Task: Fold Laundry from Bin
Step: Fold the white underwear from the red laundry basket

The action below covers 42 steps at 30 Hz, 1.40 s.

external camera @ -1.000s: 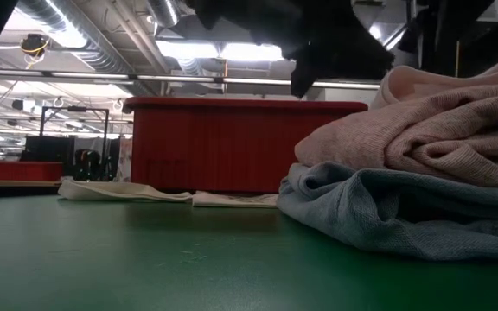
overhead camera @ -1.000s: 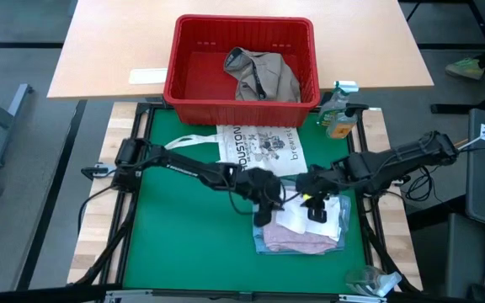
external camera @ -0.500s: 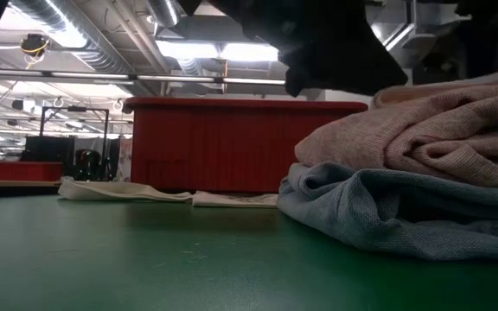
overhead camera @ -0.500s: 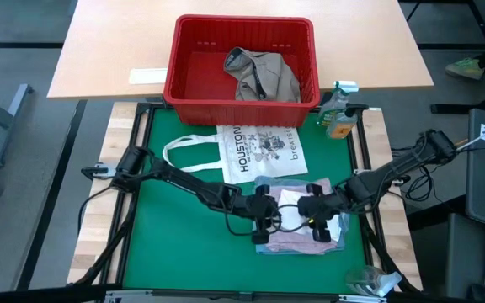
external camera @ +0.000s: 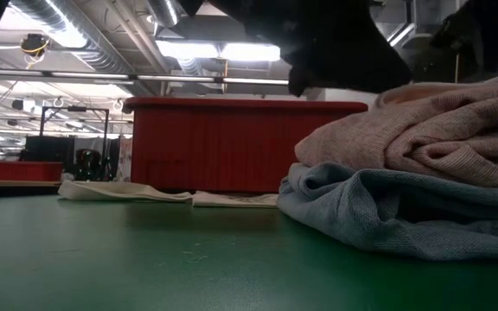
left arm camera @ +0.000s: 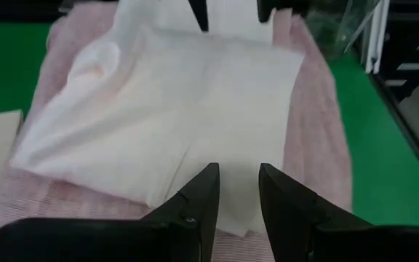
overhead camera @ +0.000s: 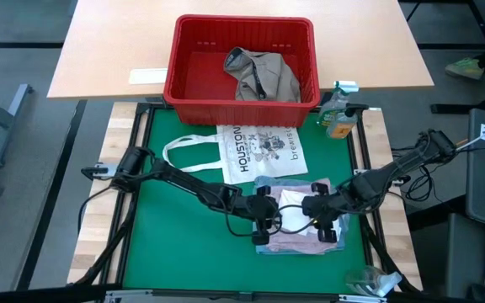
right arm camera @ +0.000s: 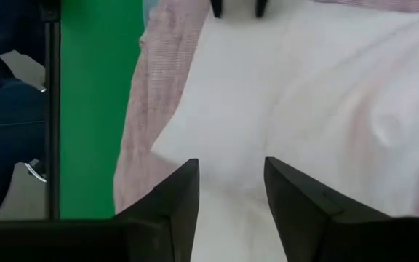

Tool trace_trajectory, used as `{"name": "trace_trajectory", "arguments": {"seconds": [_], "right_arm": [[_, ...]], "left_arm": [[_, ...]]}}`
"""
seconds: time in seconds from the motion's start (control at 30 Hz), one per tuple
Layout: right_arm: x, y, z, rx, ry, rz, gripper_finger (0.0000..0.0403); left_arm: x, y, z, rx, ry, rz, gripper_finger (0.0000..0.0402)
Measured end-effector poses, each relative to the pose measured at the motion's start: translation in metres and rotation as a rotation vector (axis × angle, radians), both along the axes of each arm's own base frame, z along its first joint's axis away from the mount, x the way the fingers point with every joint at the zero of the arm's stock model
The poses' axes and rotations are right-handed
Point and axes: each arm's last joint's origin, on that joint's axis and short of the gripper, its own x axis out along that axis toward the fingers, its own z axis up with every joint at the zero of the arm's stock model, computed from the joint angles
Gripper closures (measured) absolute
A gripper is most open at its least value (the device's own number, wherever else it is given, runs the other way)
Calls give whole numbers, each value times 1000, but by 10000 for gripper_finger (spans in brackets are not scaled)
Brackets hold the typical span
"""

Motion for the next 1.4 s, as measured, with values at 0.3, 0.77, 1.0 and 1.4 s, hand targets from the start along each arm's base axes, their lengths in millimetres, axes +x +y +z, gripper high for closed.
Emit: {"name": "trace_trajectory", "arguments": {"seconds": [0.3,0.77,1.0,1.4], "right_arm": [[-22,-11,19,-27,254,-211,246],[-85,-13,46,-89,115,-467,246],[-131,-35,51,-5,-71,-743,246],[-137,-8,-14,430,3,-880,246]], "left_arm": [[2,0,4,-11,-35,0,308],[2,0,4,18,-39,-20,308],[2,0,4,34,-41,-30,308],[1,-1,4,34,-41,-33,308]]}}
